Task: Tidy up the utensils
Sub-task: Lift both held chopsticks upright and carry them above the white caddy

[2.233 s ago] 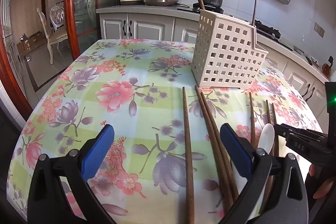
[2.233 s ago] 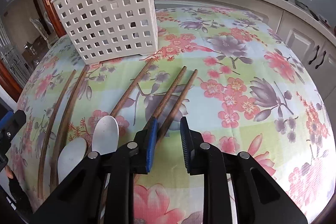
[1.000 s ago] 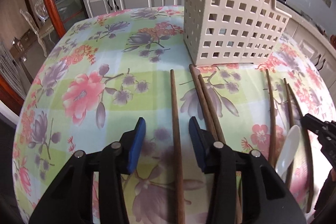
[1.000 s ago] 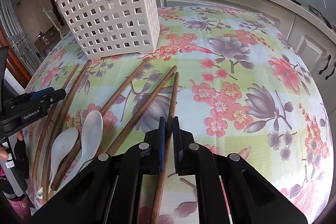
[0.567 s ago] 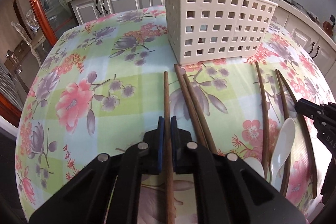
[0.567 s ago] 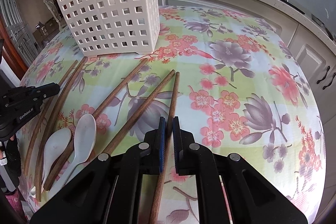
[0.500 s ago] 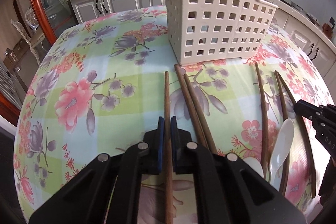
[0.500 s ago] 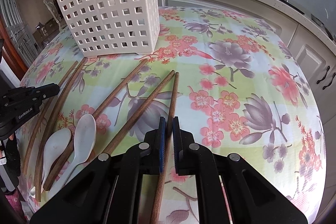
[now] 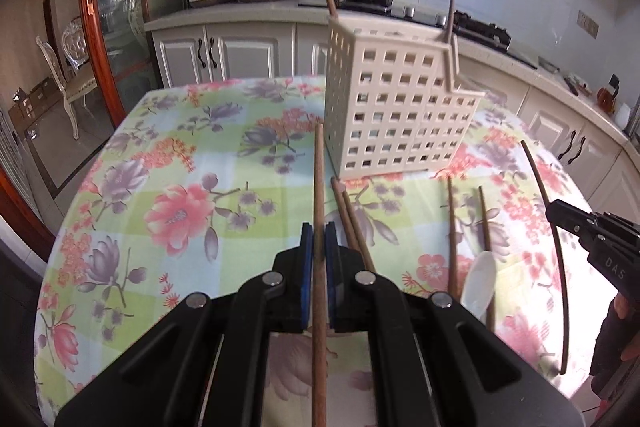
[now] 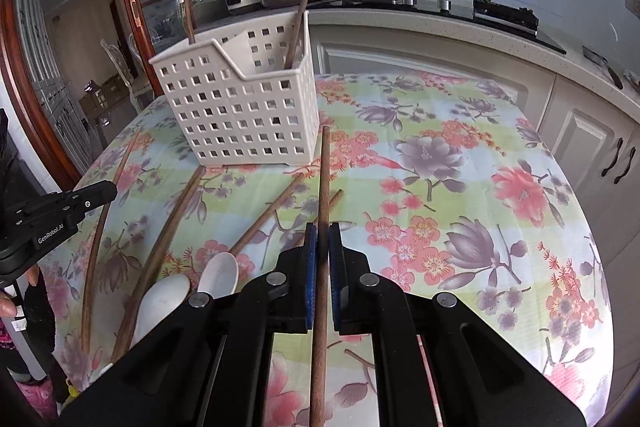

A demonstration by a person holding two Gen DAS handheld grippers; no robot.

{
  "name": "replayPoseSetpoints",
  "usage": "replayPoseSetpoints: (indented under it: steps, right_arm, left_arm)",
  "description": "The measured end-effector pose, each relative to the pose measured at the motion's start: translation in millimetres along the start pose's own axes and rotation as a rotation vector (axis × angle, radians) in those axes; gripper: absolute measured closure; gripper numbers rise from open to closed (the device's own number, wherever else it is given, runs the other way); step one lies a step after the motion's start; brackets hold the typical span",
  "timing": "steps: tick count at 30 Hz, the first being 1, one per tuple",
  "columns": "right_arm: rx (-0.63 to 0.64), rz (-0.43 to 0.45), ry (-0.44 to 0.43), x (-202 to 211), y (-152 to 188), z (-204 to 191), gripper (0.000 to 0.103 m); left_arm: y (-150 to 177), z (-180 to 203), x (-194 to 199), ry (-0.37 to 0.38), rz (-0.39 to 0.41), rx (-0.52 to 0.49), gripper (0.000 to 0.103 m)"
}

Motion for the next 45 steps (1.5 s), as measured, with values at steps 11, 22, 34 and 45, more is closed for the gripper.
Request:
replayPoseSetpoints:
  steps: [11,22,34,45]
  right_arm:
    - [0.026,0.084,-0.010,47,-11,-9,0.097]
    - [0.074,0.146,-0.041,82,-16,-28,0.097]
    - [0.103,0.197,-0.041,102,-20,-40,0.097]
    - [0.110,0.247,-0.059,113,-29,-46,0.097]
  left_arm:
    - [-8,13,53,0.023,0.096,-0.005,0.097]
    - [-13,22,80,0.028,0.158,-0.030,0.097]
    - [-16,24,104,0.026,0.229,-0.030,0.097]
    - [-23,32,116,0.042,0.282,-0.032,0.097]
Point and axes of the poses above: each gripper's, at about its wrist camera, not at the fingertips, and x roughly against the way its jaws point, z to its right, y to its underside, the point moved 8 cm from there along -x, roughly the way its jaws point, and after that the axes turned 2 degrees about -x, right-handed, at the moved point
